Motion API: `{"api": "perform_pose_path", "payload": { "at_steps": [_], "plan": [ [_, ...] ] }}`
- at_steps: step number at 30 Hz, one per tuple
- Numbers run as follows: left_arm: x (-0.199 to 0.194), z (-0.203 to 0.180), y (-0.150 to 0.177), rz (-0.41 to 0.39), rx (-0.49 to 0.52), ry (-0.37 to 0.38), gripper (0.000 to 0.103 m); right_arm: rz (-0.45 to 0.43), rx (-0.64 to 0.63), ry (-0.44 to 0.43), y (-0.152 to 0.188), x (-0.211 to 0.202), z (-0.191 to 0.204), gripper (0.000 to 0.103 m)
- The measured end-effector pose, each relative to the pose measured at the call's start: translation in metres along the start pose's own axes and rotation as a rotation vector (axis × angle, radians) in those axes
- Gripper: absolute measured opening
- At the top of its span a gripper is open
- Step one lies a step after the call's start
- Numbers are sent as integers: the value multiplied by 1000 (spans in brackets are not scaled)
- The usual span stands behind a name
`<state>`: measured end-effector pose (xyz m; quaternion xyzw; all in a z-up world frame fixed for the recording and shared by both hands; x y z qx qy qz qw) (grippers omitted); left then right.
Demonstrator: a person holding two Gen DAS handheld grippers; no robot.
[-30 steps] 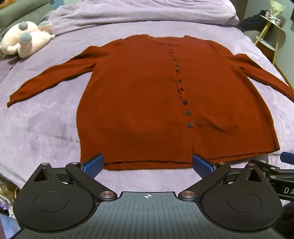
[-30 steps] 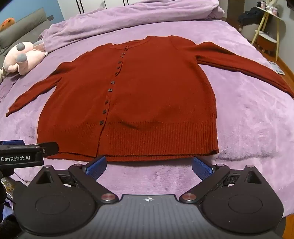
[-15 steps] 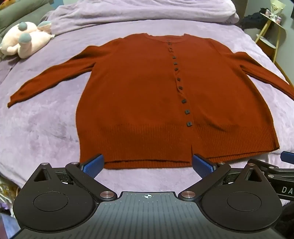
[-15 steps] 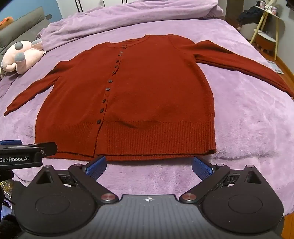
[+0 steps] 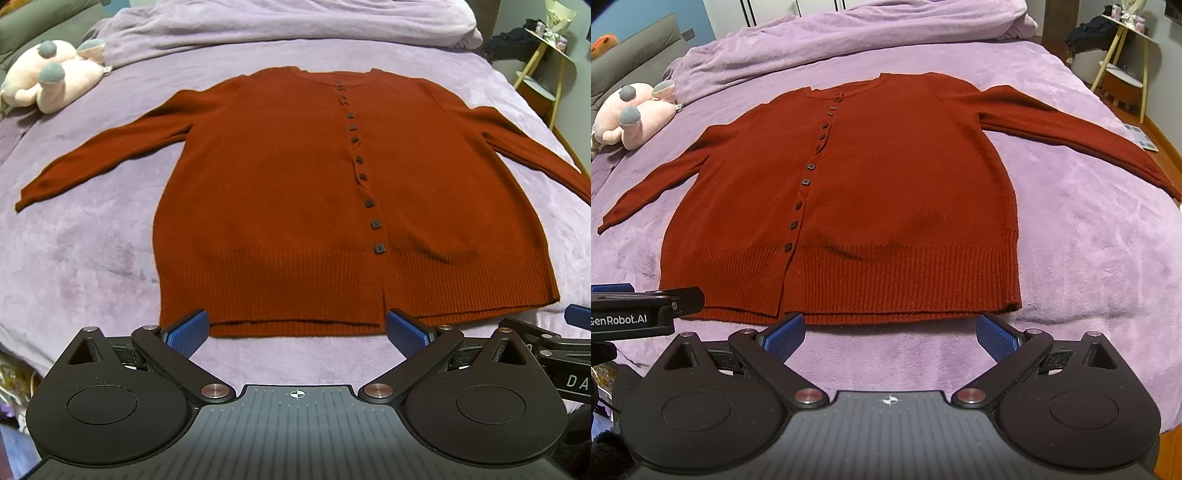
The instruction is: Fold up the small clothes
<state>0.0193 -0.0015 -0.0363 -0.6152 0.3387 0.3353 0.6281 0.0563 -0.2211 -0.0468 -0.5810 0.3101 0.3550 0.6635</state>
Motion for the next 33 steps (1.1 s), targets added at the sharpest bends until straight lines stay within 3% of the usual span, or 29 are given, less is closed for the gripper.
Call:
{"api": "perform_pose_path", "payload": {
  "at_steps": [33],
  "plan": [
    [3,-1,2,14,-3,0,103,-13,0,15,-5,-2,-5,99]
  ]
}}
Point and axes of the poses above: each gripper's, at about its wrist camera, not at the fingertips, and x roughly the way its jaws point, z to its left, y to its underside, the point moved 4 cm from there along x, roughly the way its jaws point, and after that the axes turned 3 degrees about -z, right-handed, at the moved point
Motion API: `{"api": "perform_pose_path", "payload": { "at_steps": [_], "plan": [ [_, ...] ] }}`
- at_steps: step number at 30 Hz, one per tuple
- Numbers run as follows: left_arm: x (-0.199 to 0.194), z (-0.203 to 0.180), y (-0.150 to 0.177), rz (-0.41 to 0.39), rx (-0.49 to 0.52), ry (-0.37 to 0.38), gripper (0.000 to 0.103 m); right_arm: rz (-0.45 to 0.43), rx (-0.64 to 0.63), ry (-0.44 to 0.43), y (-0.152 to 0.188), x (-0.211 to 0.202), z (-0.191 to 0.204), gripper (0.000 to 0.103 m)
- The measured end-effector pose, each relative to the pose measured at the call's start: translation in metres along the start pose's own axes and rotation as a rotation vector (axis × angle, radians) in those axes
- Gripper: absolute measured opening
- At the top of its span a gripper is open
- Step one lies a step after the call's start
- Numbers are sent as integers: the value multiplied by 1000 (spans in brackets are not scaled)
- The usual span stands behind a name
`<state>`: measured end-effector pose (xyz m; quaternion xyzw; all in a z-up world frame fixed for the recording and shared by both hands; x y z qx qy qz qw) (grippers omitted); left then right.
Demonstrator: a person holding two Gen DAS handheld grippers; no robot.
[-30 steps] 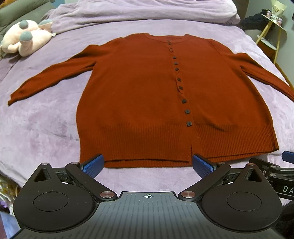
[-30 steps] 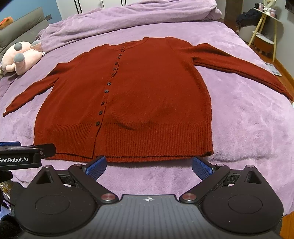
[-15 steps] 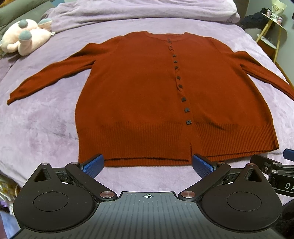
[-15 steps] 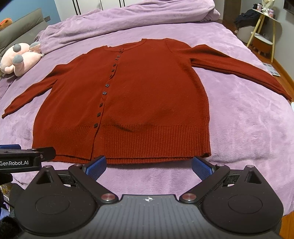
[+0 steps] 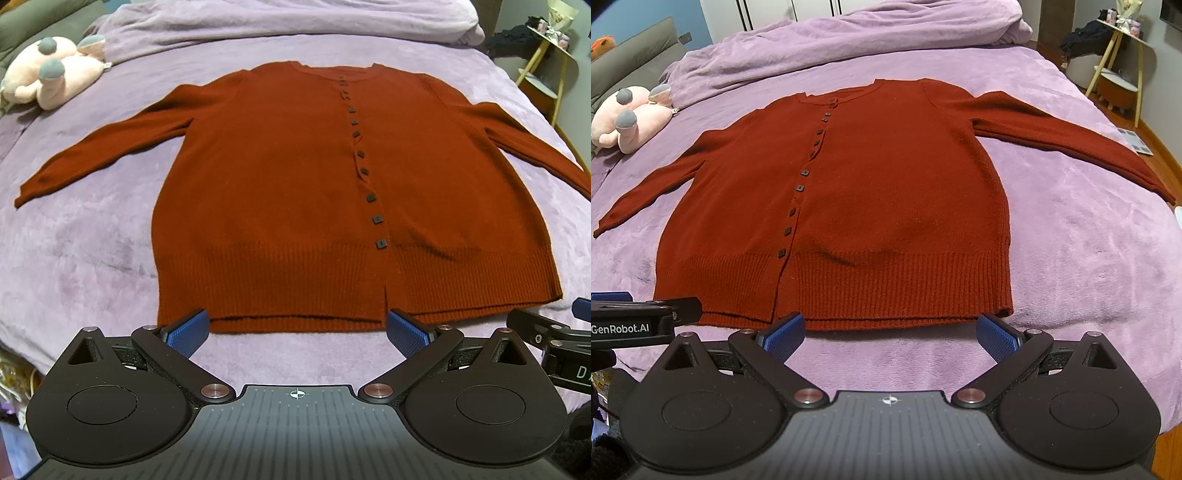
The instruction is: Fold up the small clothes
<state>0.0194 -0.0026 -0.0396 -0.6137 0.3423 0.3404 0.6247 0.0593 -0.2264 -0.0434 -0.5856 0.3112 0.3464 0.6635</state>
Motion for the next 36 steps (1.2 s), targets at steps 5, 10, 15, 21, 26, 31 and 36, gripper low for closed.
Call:
{"api": "perform_pose_path", "payload": {
  "at_steps": [5,10,15,21,26,31,36],
  "plan": [
    [0,0,0,1,-1,0,103,-3,1,4,0,0,1,99],
    [1,0,1,6,-4,0,103,-4,3,8,1,0,2,99],
    [2,0,2,10,-4,0,103,-6,5,9,2,0,2,99],
    [3,0,2,13,-5,0,103,-9,7,9,1,1,2,99],
    [4,1,2,18,-10,-6,103,-10,8,8,1,1,2,99],
    [6,1,1,28,-10,-6,103,-11,7,9,0,1,2,99],
    [6,2,0,28,-10,-2,103,-13,8,6,0,1,2,99]
  ]
}}
Point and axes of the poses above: each gripper's, at about its wrist camera, not at the fingertips, and x roughly the way its jaws point, z to its left, y to its underside, the point moved 4 cm from there along x, roughly the way its jaws point, and after that the axes turned 3 degrees about -z, right-handed, at the moved point
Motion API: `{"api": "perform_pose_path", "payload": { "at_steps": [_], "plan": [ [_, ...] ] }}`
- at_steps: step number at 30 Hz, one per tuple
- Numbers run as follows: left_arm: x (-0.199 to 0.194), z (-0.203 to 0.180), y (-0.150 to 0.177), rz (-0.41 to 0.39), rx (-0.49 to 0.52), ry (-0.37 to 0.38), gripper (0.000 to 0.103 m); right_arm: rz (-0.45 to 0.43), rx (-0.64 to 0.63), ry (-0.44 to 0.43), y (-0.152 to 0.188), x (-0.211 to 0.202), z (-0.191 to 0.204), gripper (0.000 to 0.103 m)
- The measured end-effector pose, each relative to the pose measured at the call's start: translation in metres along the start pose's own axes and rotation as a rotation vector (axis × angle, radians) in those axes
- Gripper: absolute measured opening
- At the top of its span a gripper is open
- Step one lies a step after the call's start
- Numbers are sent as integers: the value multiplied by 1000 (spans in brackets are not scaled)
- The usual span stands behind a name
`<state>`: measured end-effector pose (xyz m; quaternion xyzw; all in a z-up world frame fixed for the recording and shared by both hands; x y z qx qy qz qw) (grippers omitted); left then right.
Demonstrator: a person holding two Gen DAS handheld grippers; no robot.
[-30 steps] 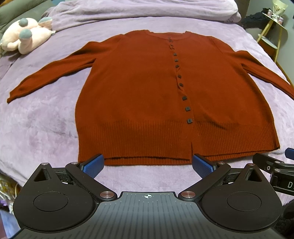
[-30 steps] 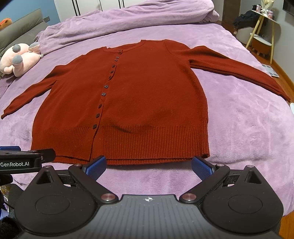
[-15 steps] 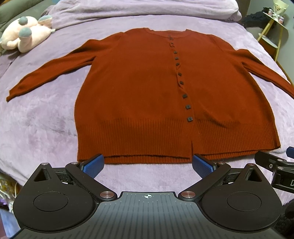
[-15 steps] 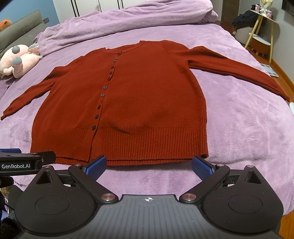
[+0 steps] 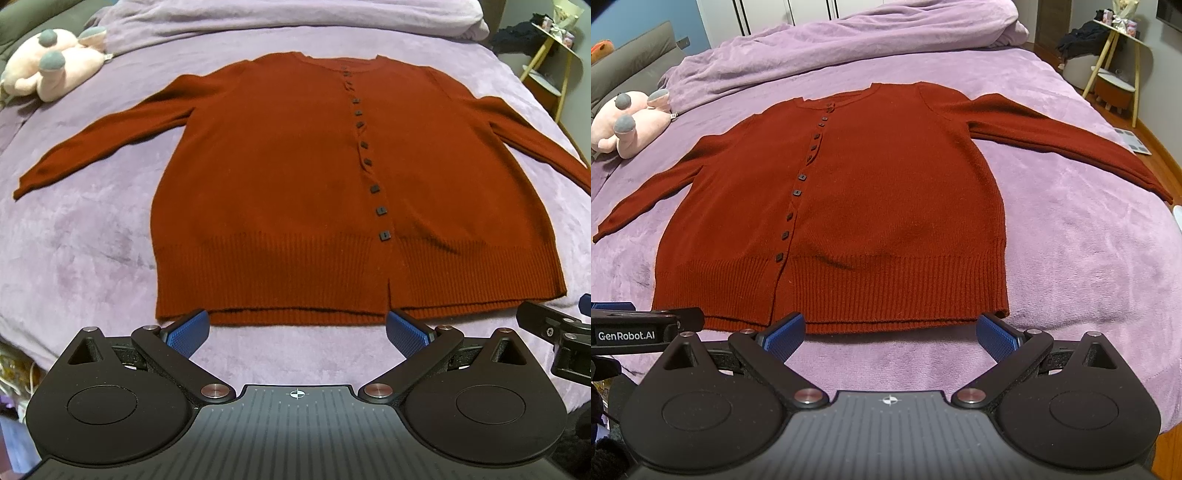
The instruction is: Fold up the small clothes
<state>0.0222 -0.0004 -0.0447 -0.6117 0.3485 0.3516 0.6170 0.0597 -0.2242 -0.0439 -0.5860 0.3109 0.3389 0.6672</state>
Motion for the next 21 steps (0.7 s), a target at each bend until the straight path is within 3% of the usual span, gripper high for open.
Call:
{"api": "perform_pose_path", "payload": {
  "at_steps": [21],
  "plan": [
    [2,0,0,8,-2,4,103,-13,2,-10,2,-1,-1,99]
  ]
}}
Point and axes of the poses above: each gripper's, at about its wrist camera, not at the fingertips, and x roughly the way its jaws point, z to its left, y to its underside, the point moved 4 cm from there along x, roughly the way its jaws point, and after that the axes turned 3 degrees about -z, right-handed, at the moved point
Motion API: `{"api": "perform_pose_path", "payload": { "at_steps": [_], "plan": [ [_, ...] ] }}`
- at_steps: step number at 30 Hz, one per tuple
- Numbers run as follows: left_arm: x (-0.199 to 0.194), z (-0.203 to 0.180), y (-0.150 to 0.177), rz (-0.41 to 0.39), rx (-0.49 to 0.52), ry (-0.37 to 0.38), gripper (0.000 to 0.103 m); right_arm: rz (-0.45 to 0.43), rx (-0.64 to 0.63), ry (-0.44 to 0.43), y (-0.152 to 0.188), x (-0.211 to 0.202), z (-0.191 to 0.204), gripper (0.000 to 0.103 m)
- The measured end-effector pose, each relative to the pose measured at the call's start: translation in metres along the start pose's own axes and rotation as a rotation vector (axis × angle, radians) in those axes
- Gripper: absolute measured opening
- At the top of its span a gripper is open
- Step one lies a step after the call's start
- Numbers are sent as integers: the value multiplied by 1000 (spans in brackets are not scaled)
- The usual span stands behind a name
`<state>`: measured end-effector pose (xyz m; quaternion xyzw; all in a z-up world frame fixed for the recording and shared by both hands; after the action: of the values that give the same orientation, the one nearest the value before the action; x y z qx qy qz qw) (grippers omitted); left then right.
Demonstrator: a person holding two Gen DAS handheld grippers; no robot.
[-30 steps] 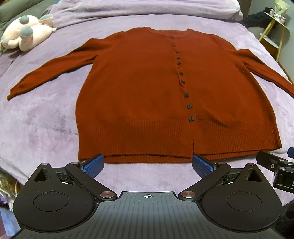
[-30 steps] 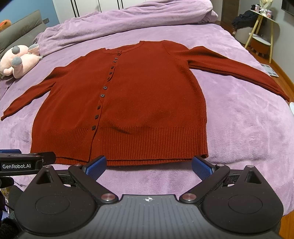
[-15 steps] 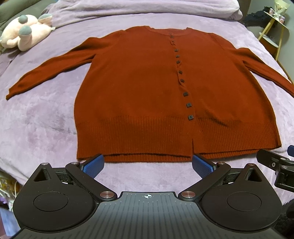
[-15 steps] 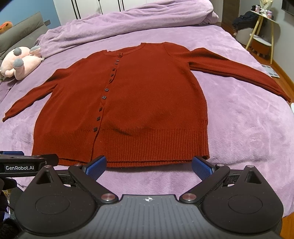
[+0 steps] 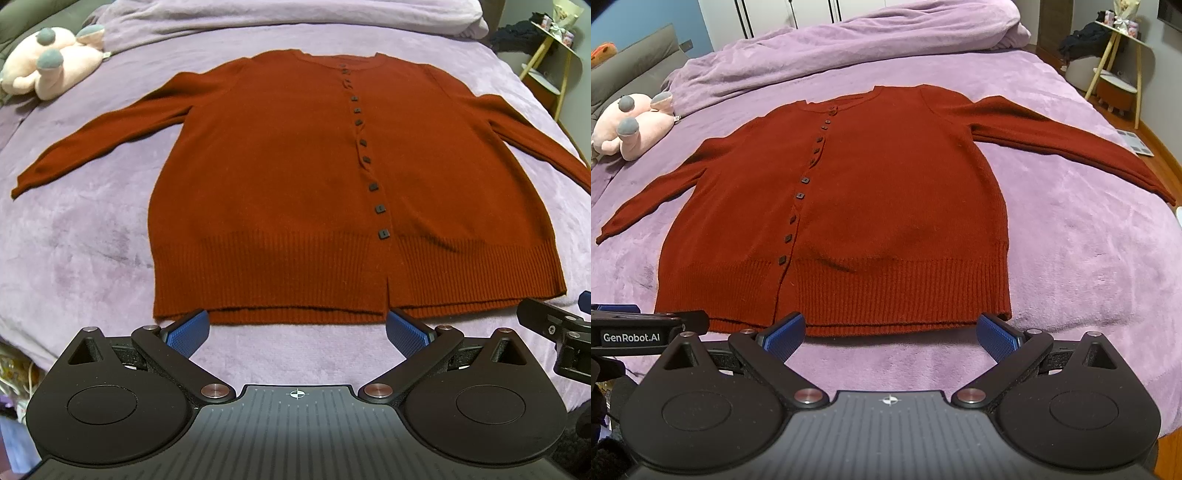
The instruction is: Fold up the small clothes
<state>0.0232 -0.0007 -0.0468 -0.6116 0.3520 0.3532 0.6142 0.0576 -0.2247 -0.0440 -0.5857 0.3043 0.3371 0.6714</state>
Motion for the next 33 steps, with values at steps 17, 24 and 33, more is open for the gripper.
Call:
{"api": "perform_pose_path", "payload": {
  "at_steps": [17,24,33],
  "plan": [
    [4,6,1,2,-20,19,103,-19,12,-34,0,2,-3,99],
    [8,5,5,-13,-31,66,103,-69,-2,-100,4,9,-7,99],
    [21,3,-2,-5,-79,161,103,-131,217,-288,-8,25,-54,99]
  ]
}}
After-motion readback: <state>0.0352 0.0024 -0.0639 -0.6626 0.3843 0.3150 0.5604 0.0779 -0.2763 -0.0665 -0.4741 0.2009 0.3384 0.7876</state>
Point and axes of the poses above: each gripper's, at about its wrist camera, not at the fingertips, and x roughly the way its jaws point, z to its left, y to its underside, the point moved 4 cm from there along x, roughly the way its jaws point, and after that the axes turned 3 degrees about -z, right-handed, at the moved point
